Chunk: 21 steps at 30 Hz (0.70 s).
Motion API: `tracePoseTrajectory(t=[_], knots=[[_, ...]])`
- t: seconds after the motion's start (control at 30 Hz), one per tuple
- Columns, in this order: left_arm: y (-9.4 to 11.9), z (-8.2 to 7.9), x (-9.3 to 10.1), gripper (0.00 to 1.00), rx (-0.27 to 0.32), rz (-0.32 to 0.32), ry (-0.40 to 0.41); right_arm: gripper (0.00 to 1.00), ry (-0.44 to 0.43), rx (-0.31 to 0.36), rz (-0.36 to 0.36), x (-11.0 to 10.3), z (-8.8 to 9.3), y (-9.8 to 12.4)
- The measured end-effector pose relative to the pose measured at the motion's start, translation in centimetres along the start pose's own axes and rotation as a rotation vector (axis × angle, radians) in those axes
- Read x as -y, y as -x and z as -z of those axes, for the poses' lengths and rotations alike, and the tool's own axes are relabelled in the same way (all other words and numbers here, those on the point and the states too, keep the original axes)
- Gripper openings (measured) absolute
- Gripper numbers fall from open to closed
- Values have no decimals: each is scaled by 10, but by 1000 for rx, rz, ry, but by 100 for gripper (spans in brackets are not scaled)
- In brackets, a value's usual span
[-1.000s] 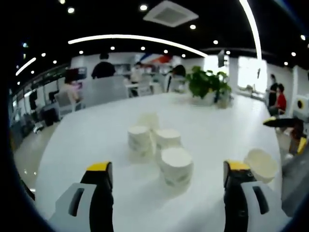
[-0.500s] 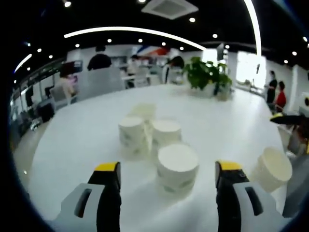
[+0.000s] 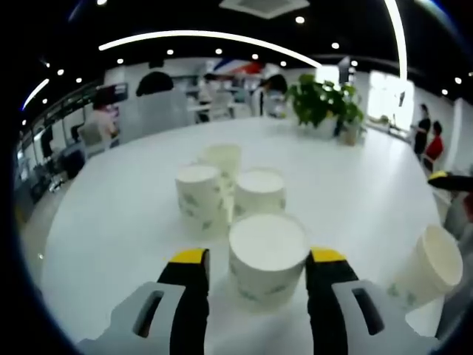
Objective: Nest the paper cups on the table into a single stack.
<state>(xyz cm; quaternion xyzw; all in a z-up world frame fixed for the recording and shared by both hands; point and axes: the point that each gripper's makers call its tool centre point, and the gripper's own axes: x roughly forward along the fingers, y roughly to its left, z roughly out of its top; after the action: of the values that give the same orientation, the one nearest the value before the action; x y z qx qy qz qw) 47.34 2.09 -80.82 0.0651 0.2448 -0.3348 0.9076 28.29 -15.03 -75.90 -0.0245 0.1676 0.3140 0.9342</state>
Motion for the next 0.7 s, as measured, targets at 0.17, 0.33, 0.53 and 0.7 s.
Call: tracePoseTrajectory(t=[0.17, 0.33, 0.53, 0.7], knots=[[1, 3, -2, 40, -11, -3, 24, 97, -3, 1, 1, 1, 1, 1], [3, 4, 2, 39, -14, 10, 20, 97, -3, 1, 0, 0, 1, 3], [7, 5, 6, 38, -25, 20, -4, 97, 3, -3, -4, -2, 1, 3], [10, 4, 10, 38, -45, 37, -26, 97, 7, -4, -6, -2, 2, 4]])
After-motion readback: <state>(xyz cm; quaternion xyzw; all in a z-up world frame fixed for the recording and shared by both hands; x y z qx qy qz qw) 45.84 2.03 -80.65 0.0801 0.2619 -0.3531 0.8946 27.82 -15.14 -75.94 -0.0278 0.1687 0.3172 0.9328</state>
